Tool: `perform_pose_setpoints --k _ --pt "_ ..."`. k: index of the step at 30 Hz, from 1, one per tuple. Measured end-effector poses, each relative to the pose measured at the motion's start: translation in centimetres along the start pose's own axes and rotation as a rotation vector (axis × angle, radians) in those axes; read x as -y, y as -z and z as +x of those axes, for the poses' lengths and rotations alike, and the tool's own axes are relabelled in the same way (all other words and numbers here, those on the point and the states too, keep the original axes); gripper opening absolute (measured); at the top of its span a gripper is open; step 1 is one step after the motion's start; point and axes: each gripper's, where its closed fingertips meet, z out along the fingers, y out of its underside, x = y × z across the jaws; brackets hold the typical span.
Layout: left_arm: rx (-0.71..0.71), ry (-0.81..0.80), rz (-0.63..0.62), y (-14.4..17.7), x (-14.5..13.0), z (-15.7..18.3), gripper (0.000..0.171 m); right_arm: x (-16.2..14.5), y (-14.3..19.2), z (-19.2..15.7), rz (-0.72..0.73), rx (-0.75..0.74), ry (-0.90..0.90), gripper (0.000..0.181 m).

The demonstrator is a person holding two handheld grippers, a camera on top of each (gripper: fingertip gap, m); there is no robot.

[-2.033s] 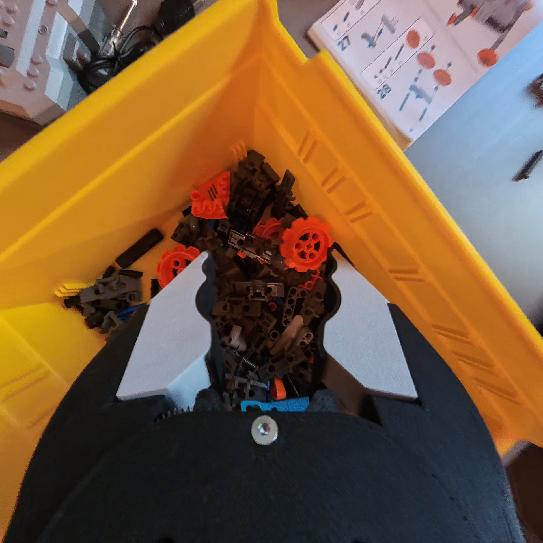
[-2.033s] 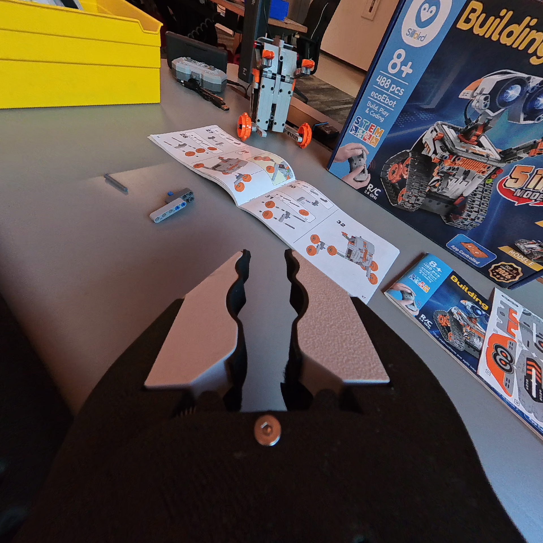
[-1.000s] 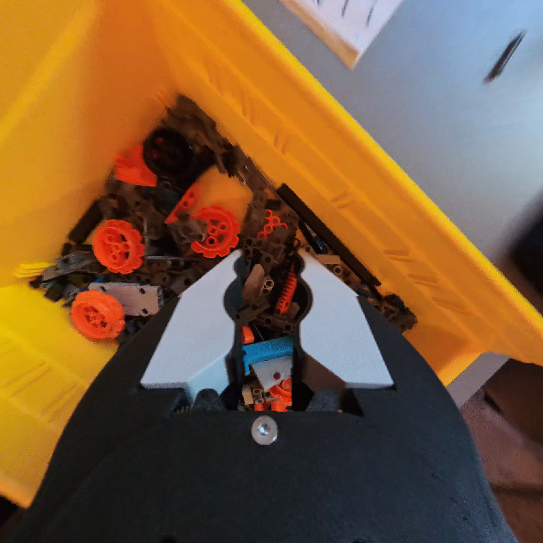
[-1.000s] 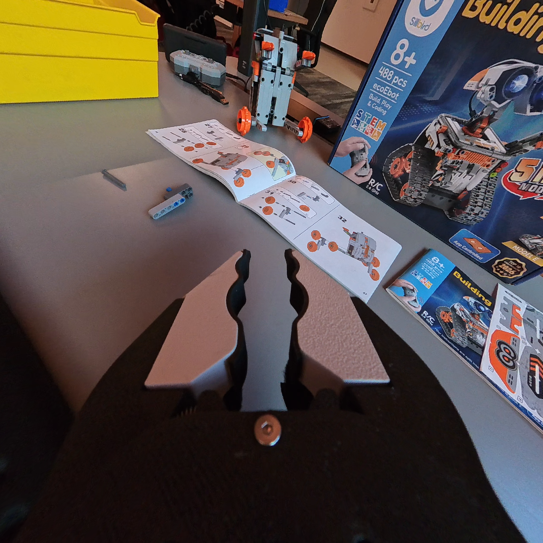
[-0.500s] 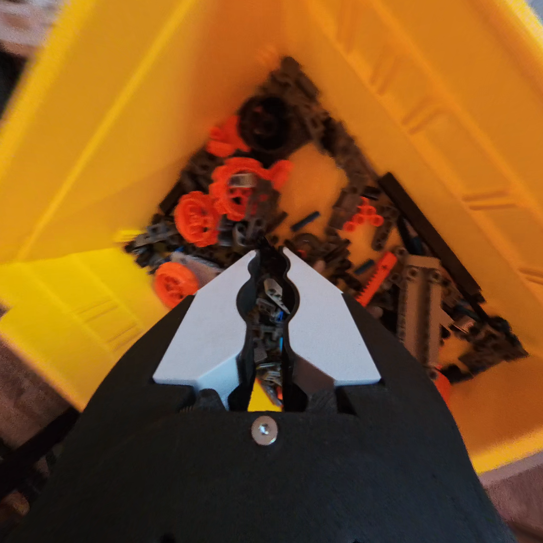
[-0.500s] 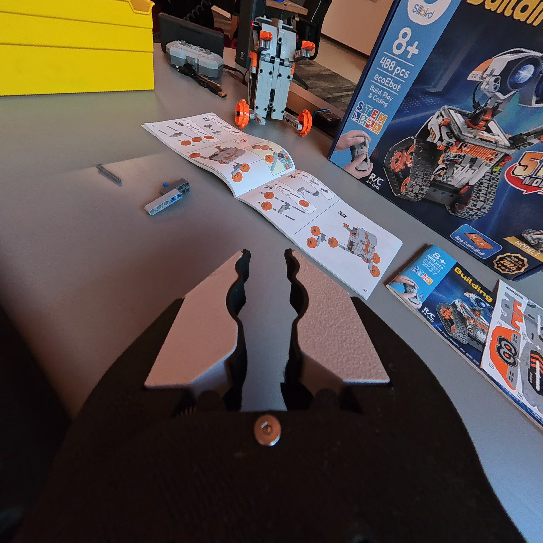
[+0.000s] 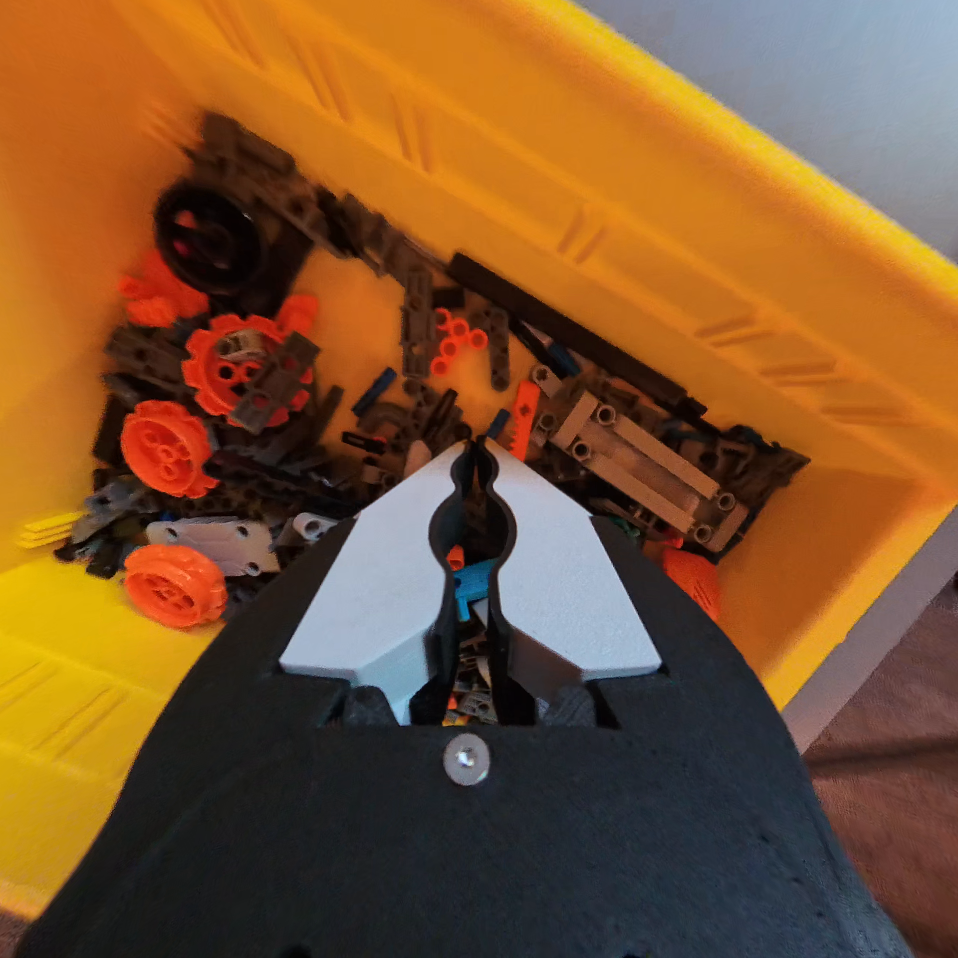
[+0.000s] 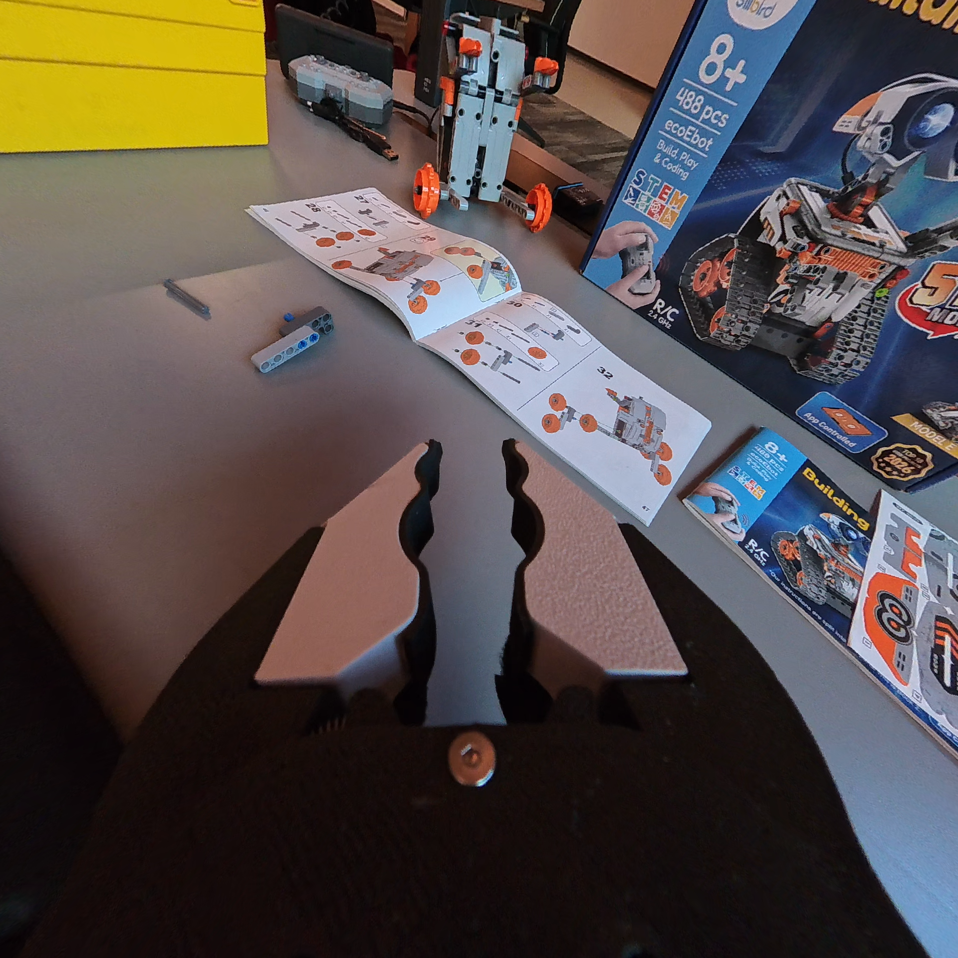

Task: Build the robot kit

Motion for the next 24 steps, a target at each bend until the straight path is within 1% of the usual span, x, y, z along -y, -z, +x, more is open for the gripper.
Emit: perform_pose_setpoints --k 3,5,7,9,10,17,19,20,22,24 --pt "0.072 -0.073 -0.081 -0.9 -0.9 -1.1 0.0 0.0 0.0 0.1 0.001 -0.007 -0.004 0.024" --pt "0.147 -0.125 -0.065 -0.8 -0.2 -2.2 0.008 0.0 0.1 0.2 0.001 -0.008 -0.012 0.024" --pt "0.156 -0.175 -0.104 -1.0 -0.4 -2.3 0.004 -0.1 0.0 0.3 -0.001 -0.008 -0.015 0.024" --pt "0.161 -0.213 -0.166 -1.3 -1.0 -2.6 0.005 -0.1 0.0 0.2 -0.003 -0.008 -0.013 0.024" --pt "0.161 -0.218 -0.176 -1.4 -1.0 -2.8 0.004 -0.1 0.0 0.2 -0.003 -0.008 -0.011 0.024" --pt "0.051 -0.149 -0.181 -1.7 -0.7 -2.4 0.004 0.1 0.2 0.4 0.013 -0.012 -0.019 0.024" --pt "0.087 -0.175 -0.185 -1.7 -0.5 -2.7 0.009 0.3 0.3 0.4 0.022 -0.011 -0.023 0.024" --pt "0.099 -0.196 -0.176 -1.8 -0.2 -2.7 0.007 0.3 0.3 0.4 0.025 -0.009 -0.026 0.024" --pt "0.114 -0.216 -0.16 -1.9 0.2 -2.7 0.007 0.3 0.3 0.3 0.025 -0.002 -0.029 0.024" --pt "0.113 -0.21 -0.136 -2.0 0.6 -2.8 0.01 0.3 0.2 0.2 0.022 0.004 -0.03 0.024"
